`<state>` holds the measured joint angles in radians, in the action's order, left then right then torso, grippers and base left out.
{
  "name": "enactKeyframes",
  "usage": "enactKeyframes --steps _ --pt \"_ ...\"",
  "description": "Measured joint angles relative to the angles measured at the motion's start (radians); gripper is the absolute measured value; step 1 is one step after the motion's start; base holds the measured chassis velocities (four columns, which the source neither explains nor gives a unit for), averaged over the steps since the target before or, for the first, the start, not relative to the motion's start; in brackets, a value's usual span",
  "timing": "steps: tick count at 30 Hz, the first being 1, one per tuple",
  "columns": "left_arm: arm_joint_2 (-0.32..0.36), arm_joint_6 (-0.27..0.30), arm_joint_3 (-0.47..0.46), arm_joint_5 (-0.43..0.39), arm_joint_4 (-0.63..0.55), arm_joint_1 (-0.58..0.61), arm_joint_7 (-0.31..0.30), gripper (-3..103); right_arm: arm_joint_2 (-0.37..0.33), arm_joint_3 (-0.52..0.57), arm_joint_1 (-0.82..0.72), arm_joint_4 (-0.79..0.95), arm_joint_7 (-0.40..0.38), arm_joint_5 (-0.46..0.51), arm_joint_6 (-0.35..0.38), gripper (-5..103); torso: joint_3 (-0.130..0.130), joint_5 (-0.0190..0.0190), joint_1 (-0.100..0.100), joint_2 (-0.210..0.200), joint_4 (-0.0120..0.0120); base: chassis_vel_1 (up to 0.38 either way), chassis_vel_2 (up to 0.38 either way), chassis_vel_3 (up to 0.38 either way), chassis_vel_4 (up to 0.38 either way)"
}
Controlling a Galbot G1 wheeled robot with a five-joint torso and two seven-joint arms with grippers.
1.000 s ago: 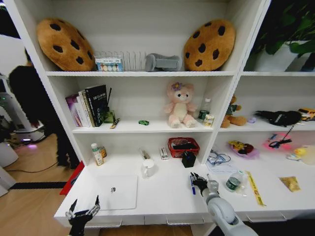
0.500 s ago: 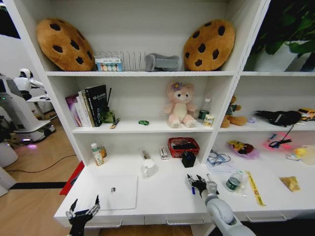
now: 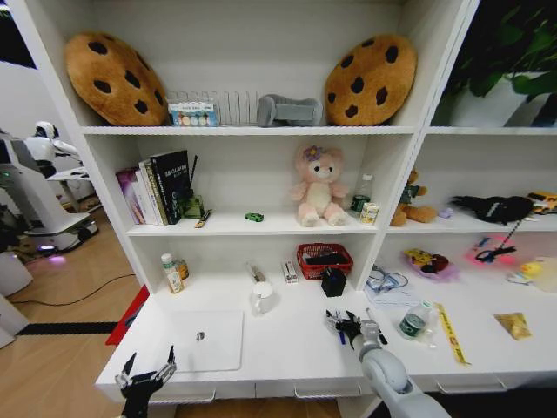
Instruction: Organize the objects on the table.
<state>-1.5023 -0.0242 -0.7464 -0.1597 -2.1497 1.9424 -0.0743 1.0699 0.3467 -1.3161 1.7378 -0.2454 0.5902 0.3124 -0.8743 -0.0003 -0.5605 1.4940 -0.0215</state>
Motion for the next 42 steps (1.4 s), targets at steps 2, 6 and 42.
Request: enactKeyframes --steps 2,6,42 --pt "0.000 -0.001 0.002 0.000 0.000 -0.001 -0.001 99 0.000 0.000 -0.001 -0.001 0.000 -0.001 -0.001 63 0.000 -0.0001 0.000 0.000 0.0000 0.000 0.000 0.000 0.000" --pt "-0.002 -0.006 0.008 0.001 0.000 -0.003 -0.004 99 -0.002 -0.006 0.002 -0.005 0.005 0.021 -0.002 47 0.000 -0.0003 0.000 0.000 -0.0001 0.000 0.000 0.000 0.000" --pt "-0.023 -0.026 0.055 0.048 0.000 0.017 -0.008 98 -0.123 -0.009 0.291 -0.110 0.205 0.053 -0.207 13 0.000 0.0003 0.000 0.000 0.0002 0.000 0.000 0.000 0.000"
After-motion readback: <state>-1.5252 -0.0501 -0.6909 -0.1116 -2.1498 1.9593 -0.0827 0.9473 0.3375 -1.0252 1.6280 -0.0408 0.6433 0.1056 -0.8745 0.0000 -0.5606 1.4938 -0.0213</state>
